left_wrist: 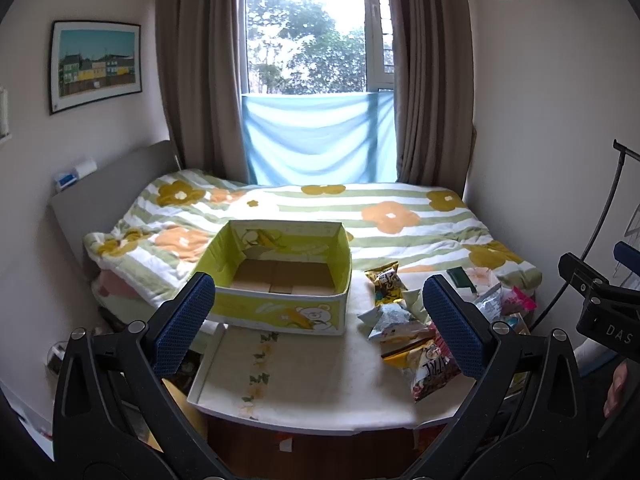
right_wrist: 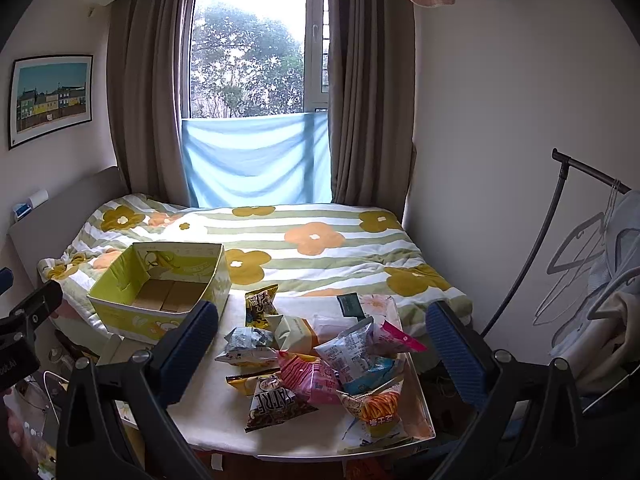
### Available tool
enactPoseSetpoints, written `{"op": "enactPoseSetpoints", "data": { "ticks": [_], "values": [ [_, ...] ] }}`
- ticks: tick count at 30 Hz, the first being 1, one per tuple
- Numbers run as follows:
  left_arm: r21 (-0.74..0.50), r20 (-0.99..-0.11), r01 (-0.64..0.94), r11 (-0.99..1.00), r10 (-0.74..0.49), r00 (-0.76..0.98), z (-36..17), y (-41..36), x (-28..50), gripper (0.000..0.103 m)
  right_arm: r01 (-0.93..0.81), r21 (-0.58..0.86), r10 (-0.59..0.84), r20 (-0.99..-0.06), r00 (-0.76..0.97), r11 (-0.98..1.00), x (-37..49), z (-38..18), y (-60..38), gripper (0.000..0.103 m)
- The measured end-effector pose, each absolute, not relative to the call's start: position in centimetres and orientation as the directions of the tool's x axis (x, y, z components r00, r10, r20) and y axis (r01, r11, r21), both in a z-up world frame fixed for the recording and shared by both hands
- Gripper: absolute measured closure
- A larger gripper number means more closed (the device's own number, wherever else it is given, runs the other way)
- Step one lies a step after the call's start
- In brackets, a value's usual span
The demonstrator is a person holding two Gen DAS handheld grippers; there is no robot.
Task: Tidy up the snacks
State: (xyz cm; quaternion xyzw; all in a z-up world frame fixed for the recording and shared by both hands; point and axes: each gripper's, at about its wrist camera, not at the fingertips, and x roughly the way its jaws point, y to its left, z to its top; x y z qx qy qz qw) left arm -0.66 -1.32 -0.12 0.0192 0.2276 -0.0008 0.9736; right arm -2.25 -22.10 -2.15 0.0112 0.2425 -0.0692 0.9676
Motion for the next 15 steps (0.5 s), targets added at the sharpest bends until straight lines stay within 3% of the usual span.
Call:
{"op": "enactPoseSetpoints", "data": {
  "ticks": [15],
  "values": [
    [0.040, -0.444, 0.010, 0.999, 0.009, 0.896, 0.02, -1.76, -0.71, 0.000, 0.139, -0.008, -0.126, -0.473, 0.872, 0.990, -2.30, -2.21, -22.30, 0.000]
  ]
}}
